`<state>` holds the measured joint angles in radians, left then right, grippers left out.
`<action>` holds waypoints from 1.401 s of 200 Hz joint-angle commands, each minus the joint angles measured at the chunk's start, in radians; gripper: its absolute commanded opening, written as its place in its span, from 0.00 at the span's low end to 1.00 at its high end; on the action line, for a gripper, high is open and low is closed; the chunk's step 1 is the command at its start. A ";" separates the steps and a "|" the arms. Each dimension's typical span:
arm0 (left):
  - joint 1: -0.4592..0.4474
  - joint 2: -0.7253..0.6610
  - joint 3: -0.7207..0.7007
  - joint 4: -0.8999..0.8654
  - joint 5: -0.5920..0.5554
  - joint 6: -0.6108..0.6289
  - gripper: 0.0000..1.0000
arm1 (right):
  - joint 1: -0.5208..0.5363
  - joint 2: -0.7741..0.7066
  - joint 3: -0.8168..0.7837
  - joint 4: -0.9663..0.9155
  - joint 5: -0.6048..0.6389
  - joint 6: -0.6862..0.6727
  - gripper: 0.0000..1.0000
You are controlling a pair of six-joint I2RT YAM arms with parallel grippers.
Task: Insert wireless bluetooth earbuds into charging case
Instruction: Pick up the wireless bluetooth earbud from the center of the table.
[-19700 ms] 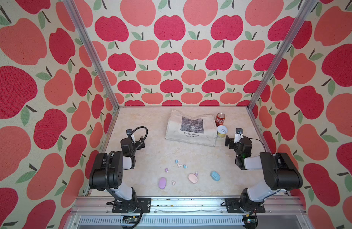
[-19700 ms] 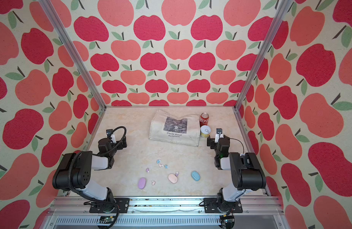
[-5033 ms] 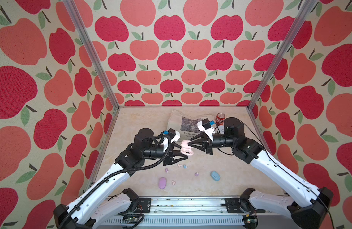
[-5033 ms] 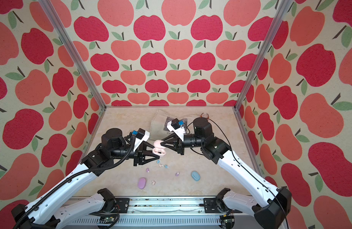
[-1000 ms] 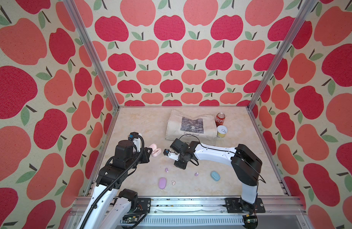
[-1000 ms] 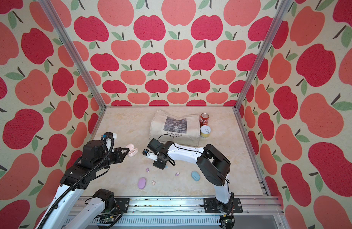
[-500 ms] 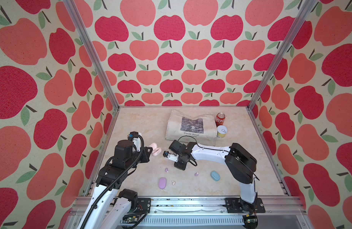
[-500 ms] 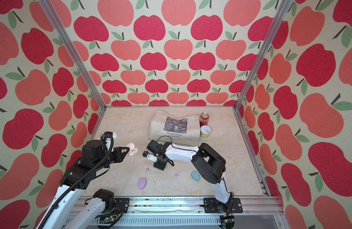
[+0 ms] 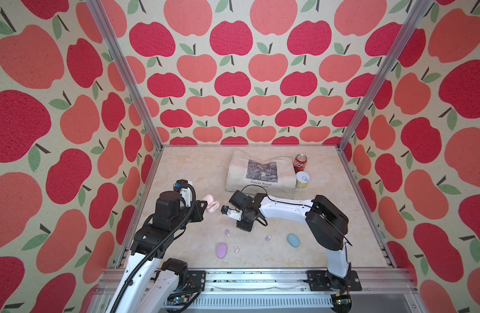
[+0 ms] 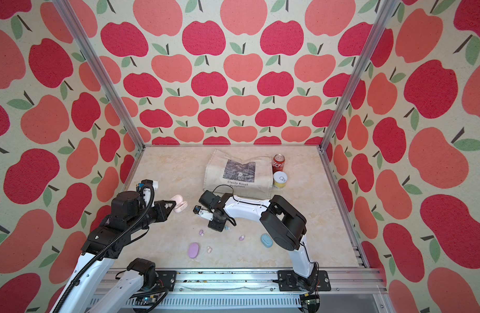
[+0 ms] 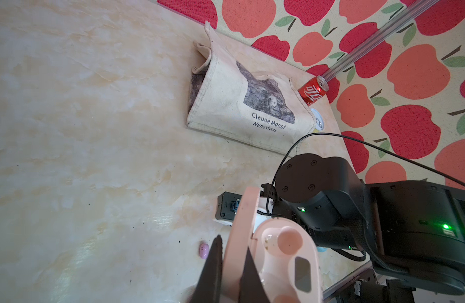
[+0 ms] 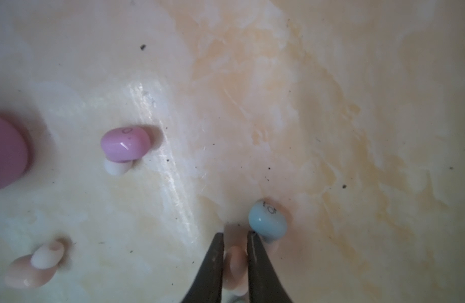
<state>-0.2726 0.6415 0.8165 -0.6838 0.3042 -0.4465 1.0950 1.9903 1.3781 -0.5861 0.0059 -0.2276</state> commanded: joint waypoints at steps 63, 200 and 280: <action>0.007 0.009 -0.007 0.028 0.018 0.012 0.00 | 0.006 0.002 -0.023 -0.037 0.002 -0.005 0.32; 0.008 0.017 -0.010 0.033 0.020 -0.004 0.00 | 0.005 -0.030 -0.069 -0.016 -0.008 -0.006 0.10; 0.000 -0.066 -0.155 0.353 0.156 0.134 0.00 | -0.122 -0.208 -0.071 0.003 -0.170 0.135 0.07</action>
<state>-0.2707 0.6209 0.7105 -0.5350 0.3817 -0.4084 1.0431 1.8980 1.3140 -0.5774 -0.0559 -0.1879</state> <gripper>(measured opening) 0.103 0.164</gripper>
